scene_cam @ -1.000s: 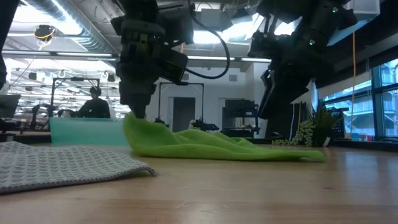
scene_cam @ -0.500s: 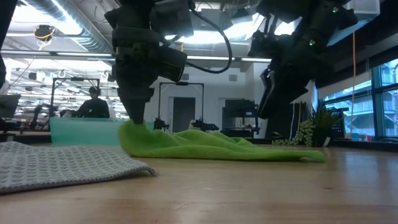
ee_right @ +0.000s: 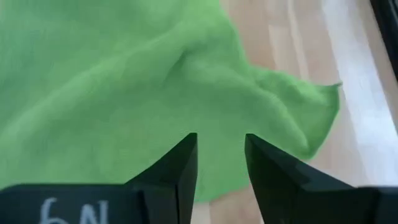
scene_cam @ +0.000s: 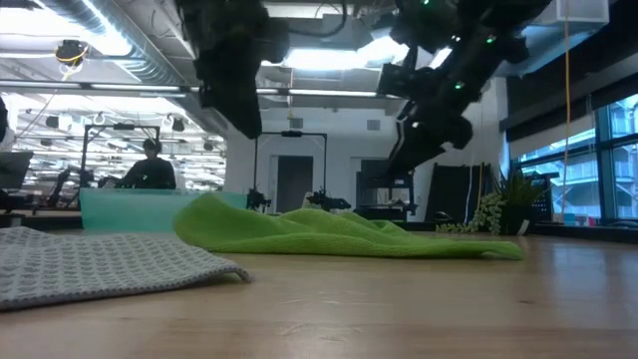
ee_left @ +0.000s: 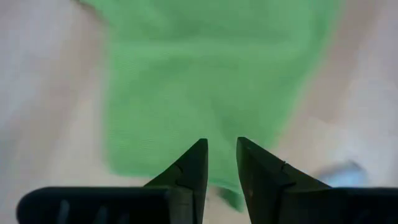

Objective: Roll microfiber towels into tight, uniform cylinder then place into a basket
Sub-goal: Roll the green towel

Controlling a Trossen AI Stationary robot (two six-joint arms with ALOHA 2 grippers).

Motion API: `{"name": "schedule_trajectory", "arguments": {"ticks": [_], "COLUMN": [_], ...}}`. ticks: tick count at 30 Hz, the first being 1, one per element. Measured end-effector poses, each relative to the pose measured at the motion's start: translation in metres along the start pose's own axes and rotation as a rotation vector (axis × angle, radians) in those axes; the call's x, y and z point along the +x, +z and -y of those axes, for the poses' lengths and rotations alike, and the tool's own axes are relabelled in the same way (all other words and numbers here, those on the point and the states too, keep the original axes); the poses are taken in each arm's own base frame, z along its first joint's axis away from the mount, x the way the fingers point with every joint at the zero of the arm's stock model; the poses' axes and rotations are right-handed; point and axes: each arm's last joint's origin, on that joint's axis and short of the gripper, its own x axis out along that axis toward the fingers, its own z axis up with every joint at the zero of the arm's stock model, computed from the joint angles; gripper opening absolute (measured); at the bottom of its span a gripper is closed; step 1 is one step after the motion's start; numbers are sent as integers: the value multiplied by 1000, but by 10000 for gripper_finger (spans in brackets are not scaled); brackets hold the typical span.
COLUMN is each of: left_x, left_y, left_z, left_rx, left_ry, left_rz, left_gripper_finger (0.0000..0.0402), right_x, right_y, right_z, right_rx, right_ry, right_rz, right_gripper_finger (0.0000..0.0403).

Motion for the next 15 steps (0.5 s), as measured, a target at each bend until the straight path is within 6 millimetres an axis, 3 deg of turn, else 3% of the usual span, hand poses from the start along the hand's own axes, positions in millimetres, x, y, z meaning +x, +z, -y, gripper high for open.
{"name": "schedule_trajectory", "arguments": {"ticks": [6,15], "left_x": [15,50], "left_y": [-3,-18], "left_z": [-9,-17], "left_rx": [-8,-46], "left_ry": [127,83], "left_rz": [10,105], "left_gripper_finger": [81,82], "right_x": [13,42], "right_y": [-1,-1], "right_z": [19,57], "right_rx": [-16,11], "right_ry": [62,-65], "right_rz": [20,107], "right_gripper_finger": [136,136]}}
